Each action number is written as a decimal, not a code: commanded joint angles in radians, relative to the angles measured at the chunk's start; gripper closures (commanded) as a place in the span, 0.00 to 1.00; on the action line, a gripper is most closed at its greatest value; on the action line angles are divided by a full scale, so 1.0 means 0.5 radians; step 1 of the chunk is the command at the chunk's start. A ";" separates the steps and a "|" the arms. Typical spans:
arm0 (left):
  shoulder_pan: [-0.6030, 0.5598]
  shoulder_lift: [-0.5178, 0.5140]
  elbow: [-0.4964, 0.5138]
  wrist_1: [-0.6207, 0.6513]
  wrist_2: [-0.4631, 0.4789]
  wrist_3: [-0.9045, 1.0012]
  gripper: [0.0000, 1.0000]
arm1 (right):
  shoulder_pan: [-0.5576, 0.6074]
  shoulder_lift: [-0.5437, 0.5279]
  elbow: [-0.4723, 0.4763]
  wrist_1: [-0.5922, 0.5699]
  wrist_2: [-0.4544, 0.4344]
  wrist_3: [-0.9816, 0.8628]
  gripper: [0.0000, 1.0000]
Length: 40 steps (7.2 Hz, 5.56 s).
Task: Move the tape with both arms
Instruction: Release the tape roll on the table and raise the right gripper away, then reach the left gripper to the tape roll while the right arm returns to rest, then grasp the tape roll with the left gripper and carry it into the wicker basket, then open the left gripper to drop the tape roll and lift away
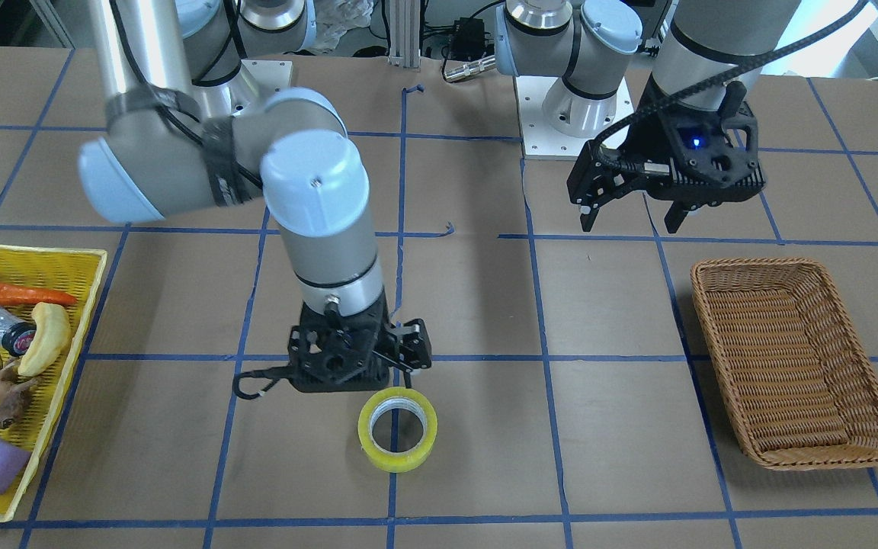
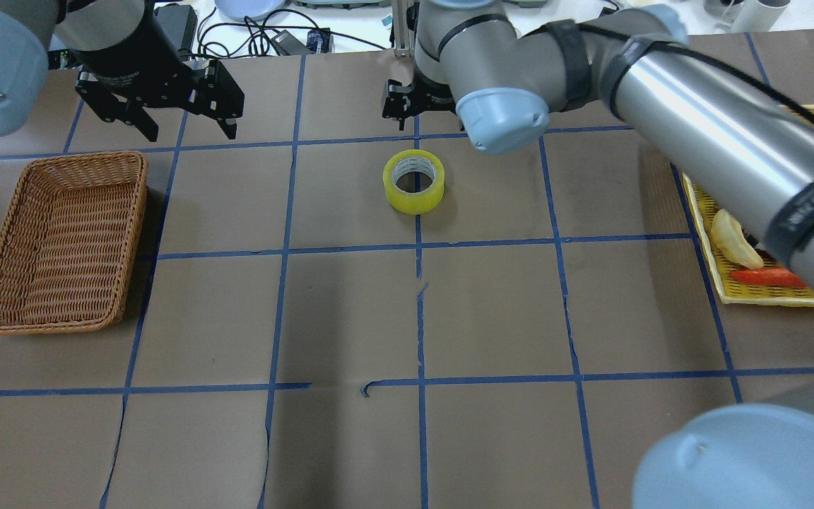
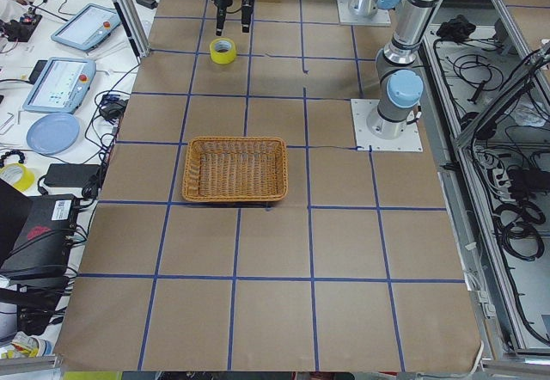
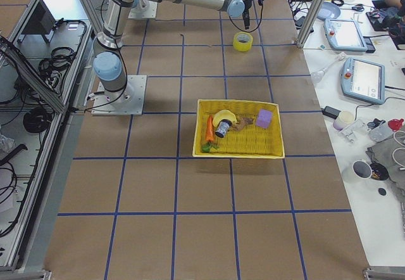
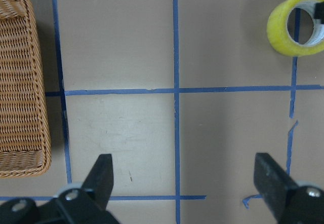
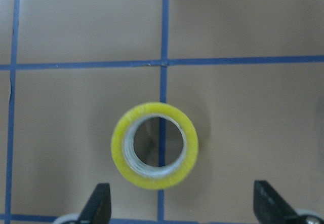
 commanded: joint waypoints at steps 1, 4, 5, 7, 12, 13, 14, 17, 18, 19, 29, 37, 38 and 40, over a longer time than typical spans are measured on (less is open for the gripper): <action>-0.016 -0.146 -0.014 0.222 -0.110 -0.076 0.00 | -0.213 -0.471 0.005 0.709 -0.098 -0.429 0.00; -0.237 -0.560 0.004 0.724 -0.200 -0.314 0.00 | -0.370 -0.687 0.069 1.280 -0.151 -0.555 0.16; -0.347 -0.692 0.011 0.869 -0.185 -0.440 0.00 | -0.398 -0.693 0.127 1.168 -0.145 -0.552 0.16; -0.437 -0.956 0.115 0.929 -0.172 -0.466 0.00 | -0.520 -0.687 0.100 0.752 -0.035 -0.485 0.00; -0.563 -1.224 0.226 0.984 -0.139 -0.477 0.00 | -0.530 -0.700 0.124 0.734 -0.049 -0.487 0.00; -0.563 -1.242 0.250 0.984 -0.053 -0.451 0.00 | -0.530 -0.700 0.125 0.734 -0.049 -0.487 0.00; -0.563 -1.258 0.268 0.984 -0.052 -0.445 0.00 | -0.530 -0.694 0.131 0.734 -0.037 -0.487 0.00; -0.563 -1.337 0.259 1.070 -0.056 -0.466 0.17 | -0.530 -0.693 0.137 0.731 -0.025 -0.490 0.00; -0.560 -1.344 0.271 1.073 -0.056 -0.457 0.46 | -0.530 -0.693 0.140 0.731 -0.022 -0.490 0.00; -0.563 -1.341 0.253 1.073 -0.053 -0.475 0.63 | -0.530 -0.693 0.140 0.731 -0.025 -0.490 0.00; 0.561 -0.712 0.168 0.210 -0.010 0.259 1.00 | -0.530 -0.697 0.140 0.731 -0.019 -0.487 0.00; 1.281 -0.929 -0.106 0.813 -0.160 1.411 1.00 | -0.530 -0.700 0.140 0.734 -0.028 -0.490 0.00; 1.278 -0.935 -0.112 0.813 -0.160 1.402 1.00 | -0.530 -0.700 0.137 0.731 -0.037 -0.490 0.00; 1.251 -0.887 -0.100 0.791 -0.148 1.402 0.00 | -0.530 -0.700 0.137 0.731 -0.040 -0.490 0.00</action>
